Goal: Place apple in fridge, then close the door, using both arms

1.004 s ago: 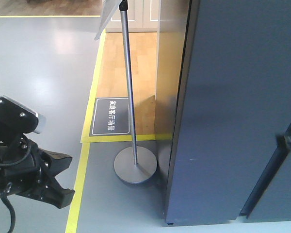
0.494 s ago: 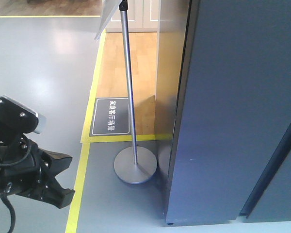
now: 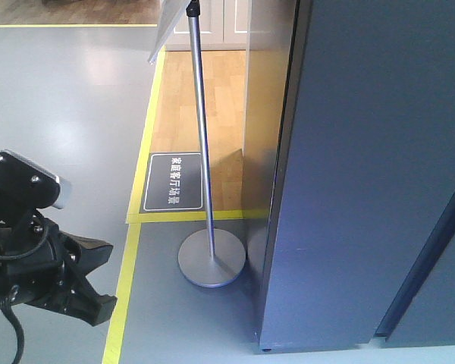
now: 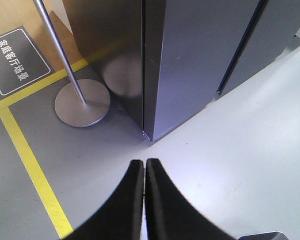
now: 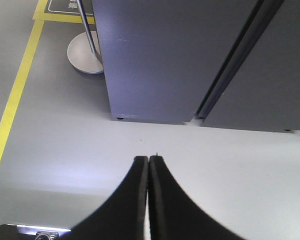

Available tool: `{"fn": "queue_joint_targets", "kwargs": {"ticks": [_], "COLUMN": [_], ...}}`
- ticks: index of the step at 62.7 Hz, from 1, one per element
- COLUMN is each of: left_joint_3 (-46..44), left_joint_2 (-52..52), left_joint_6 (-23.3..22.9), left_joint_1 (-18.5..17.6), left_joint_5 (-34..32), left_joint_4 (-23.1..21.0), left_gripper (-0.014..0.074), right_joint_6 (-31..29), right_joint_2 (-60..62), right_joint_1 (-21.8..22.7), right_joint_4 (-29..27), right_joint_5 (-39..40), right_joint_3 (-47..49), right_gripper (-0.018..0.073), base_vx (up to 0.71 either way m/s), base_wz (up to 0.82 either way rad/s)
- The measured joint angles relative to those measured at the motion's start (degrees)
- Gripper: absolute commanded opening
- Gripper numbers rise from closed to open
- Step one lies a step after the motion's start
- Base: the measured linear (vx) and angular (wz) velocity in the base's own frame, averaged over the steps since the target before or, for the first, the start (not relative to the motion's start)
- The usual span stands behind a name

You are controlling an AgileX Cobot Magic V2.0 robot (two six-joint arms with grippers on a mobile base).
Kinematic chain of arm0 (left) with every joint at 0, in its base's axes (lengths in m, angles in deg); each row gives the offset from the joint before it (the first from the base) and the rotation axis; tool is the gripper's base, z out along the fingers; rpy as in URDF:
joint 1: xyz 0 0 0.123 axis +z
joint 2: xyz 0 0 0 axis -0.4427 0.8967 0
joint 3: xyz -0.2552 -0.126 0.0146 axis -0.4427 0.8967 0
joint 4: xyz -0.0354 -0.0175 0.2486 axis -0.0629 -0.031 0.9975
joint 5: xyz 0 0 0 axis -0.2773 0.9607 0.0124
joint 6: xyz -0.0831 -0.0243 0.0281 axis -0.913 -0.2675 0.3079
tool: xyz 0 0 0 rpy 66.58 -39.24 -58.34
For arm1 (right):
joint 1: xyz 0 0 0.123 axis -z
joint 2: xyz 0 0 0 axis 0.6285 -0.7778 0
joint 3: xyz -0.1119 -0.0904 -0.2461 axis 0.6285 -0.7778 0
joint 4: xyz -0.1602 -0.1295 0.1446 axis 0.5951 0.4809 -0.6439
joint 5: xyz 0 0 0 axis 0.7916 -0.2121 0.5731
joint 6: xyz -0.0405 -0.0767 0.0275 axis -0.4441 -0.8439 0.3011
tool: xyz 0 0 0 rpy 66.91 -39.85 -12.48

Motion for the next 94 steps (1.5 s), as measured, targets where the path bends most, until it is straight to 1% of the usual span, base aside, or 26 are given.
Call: {"fn": "queue_joint_targets", "kwargs": {"ticks": [29, 34, 38, 48, 59, 70, 74, 83, 89, 94], "left_joint_3": [0.7, 2.4, 4.6, 11.8, 21.5, 31.7, 35.1, 41.7, 43.2, 43.3], "left_joint_2": [-1.2, -3.6, -6.2, -14.7, -27.5, -40.5, -44.9, -53.7, -58.1, -59.6], "left_joint_6": [0.0, 0.0, 0.0, 0.0, 0.0, 0.0, 0.0, 0.0, 0.0, 0.0], "left_joint_1": [0.0, 1.2, 3.3, 10.2, 16.9, 23.5, 25.3, 29.7, 31.9, 33.0], "left_joint_5": [-0.2, -1.2, -2.8, -9.0, -14.8, -18.0, -18.7, -20.6, -21.4, -22.6], "left_joint_4": [0.1, 0.1, 0.1, -1.1, -1.8, -1.8, -1.8, -3.5, -4.1, -4.2], "left_gripper": [-0.0006, -0.0006, -0.0006, -0.0006, -0.0006, -0.0006, -0.0006, -0.0006, -0.0006, -0.0006], "right_joint_6": [0.0, 0.0, 0.0, 0.0, 0.0, 0.0, 0.0, 0.0, 0.0, 0.0], "right_joint_2": [0.1, 0.1, 0.1, 0.1, 0.1, 0.1, 0.1, 0.1, 0.1, 0.1], "right_joint_1": [0.0, 0.0, 0.0, 0.0, 0.0, 0.0, 0.0, 0.0, 0.0, 0.0], "right_joint_4": [-0.4, -0.4, -0.4, -0.4, -0.4, -0.4, -0.4, -0.4, -0.4, -0.4], "right_joint_5": [-0.7, -0.7, -0.7, -0.7, -0.7, -0.7, -0.7, -0.7, -0.7, -0.7], "right_joint_3": [0.0, 0.0, 0.0, 0.0, 0.0, 0.0, 0.0, 0.0, 0.0, 0.0], "right_gripper": [-0.0004, -0.0004, -0.0004, -0.0004, -0.0004, -0.0004, -0.0004, -0.0004, -0.0004, -0.0004], "base_vx": [0.00, 0.00, 0.00, 0.00, 0.00, 0.00, 0.00, 0.00, 0.00, 0.00], "base_wz": [0.00, 0.00, 0.00, 0.00, 0.00, 0.00, 0.00, 0.00, 0.00, 0.00]}}
